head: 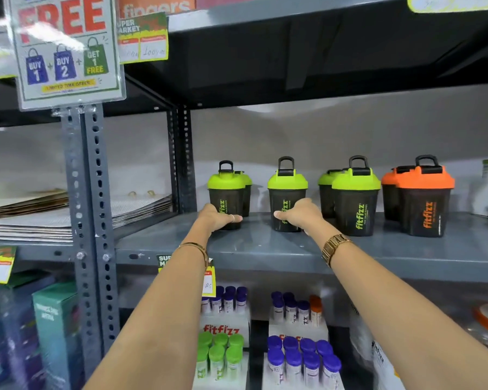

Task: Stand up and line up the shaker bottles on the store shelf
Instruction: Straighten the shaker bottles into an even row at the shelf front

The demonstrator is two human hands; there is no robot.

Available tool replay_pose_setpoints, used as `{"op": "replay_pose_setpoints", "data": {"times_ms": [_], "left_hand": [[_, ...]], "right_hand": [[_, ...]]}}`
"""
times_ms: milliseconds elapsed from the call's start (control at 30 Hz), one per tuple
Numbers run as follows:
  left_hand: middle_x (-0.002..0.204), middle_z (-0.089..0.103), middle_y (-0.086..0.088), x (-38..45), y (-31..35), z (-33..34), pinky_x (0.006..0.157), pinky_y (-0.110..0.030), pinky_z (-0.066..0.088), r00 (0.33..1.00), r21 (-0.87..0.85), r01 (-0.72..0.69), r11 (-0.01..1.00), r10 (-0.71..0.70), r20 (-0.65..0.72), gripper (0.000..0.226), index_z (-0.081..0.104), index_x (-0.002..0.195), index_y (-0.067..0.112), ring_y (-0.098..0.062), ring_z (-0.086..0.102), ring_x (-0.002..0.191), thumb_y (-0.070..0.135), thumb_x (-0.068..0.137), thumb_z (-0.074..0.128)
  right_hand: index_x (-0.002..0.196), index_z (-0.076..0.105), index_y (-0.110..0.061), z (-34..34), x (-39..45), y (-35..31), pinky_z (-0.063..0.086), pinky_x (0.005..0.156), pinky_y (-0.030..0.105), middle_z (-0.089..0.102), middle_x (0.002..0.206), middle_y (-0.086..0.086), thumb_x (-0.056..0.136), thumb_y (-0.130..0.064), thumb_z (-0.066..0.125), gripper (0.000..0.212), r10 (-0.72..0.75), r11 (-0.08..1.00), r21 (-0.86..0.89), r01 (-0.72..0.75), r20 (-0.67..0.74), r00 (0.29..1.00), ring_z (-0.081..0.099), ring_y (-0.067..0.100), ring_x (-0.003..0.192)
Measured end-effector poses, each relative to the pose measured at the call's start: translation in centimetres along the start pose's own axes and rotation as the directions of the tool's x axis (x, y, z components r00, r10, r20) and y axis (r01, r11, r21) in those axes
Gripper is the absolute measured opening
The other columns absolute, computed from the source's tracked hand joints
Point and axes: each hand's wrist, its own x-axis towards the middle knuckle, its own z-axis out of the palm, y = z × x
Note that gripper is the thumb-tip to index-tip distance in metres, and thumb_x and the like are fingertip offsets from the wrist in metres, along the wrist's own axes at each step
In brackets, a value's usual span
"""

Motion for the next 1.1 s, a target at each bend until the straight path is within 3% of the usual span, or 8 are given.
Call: {"op": "replay_pose_setpoints", "data": {"times_ms": [233, 633, 933, 1100], "left_hand": [[0.143, 0.041, -0.013, 0.1, -0.4, -0.1, 0.103, -0.035, 0.038, 1.000, 0.018, 0.005, 1.000, -0.005, 0.000, 0.089, 0.032, 0.135, 0.001, -0.030, 0.041, 0.131, 0.040, 0.069, 0.078], [0.136, 0.047, -0.014, 0.2, -1.0, 0.0, 0.100, -0.035, 0.041, 1.000, 0.016, -0.011, 1.000, 0.011, -0.011, 0.086, 0.035, 0.130, 0.001, -0.029, 0.046, 0.125, 0.036, 0.067, 0.081], [0.147, 0.031, -0.018, -0.9, -0.8, -0.7, 0.106, -0.042, 0.035, 0.999, 0.027, -0.010, 1.000, 0.009, 0.039, 0.117, 0.009, 0.142, 0.008, -0.034, 0.031, 0.136, 0.024, 0.057, 0.088], [0.153, 0.022, -0.019, -1.2, -0.9, -0.7, 0.111, -0.043, 0.029, 1.000, -0.011, -0.012, 1.000, 0.012, 0.021, 0.128, -0.004, 0.147, 0.009, -0.034, 0.023, 0.141, 0.022, 0.059, 0.088]], "right_hand": [[0.134, 0.031, 0.002, 1.4, 0.1, -0.5, 0.035, 0.107, 0.048, 0.045, 0.141, 0.018, 0.080, -0.039, 0.069, 0.078, 0.054, 0.998, 0.032, -0.053, -0.035, 0.998, 0.044, 0.036, 0.130], [0.136, 0.030, -0.002, 1.6, 0.0, -0.2, 0.035, 0.107, 0.048, 0.043, 0.143, 0.017, 0.080, -0.043, 0.068, 0.080, 0.059, 0.997, 0.043, -0.057, -0.052, 0.997, 0.042, 0.037, 0.130], [0.144, 0.014, -0.001, 0.7, -0.7, 0.4, 0.037, 0.105, 0.043, 0.033, 0.148, 0.020, 0.066, -0.041, 0.081, 0.110, 0.075, 0.993, 0.096, -0.068, -0.070, 0.995, 0.035, 0.038, 0.135], [0.140, 0.019, -0.001, 0.0, -1.3, 0.8, 0.038, 0.105, 0.042, 0.034, 0.145, 0.022, 0.068, -0.032, 0.082, 0.101, 0.078, 0.997, 0.021, -0.078, -0.013, 0.997, 0.039, 0.037, 0.132]]}}
